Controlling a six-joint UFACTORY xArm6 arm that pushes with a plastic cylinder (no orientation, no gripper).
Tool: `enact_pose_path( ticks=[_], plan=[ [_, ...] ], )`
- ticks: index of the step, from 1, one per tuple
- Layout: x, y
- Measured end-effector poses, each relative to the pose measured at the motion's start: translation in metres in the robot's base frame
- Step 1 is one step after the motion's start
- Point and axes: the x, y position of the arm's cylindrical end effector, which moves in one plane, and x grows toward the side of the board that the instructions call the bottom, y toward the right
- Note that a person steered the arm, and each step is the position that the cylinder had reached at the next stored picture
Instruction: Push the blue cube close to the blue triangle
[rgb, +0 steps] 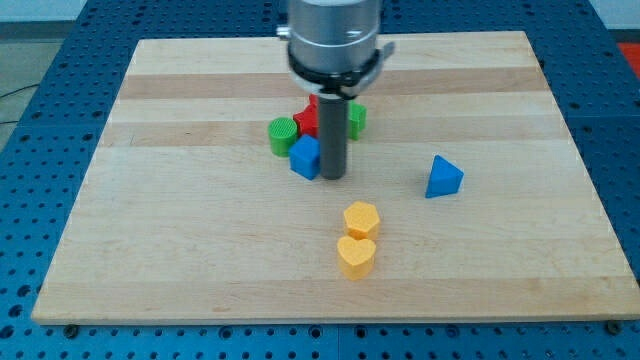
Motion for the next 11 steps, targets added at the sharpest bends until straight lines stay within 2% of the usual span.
enact_pose_path(
  ticks=[2,3,4,5,6,7,8,9,10,11],
  plan=[
    [0.021,-0.071],
    [0.007,-0.103],
    [-0.024,-0.1],
    [-0.026,-0.057],
    [-0.025,0.014],
    [-0.045,0.014],
    [-0.027,0.039],
    [0.022,0.064],
    [0.022,0.068],
    [-0.002,0.028]
  ],
)
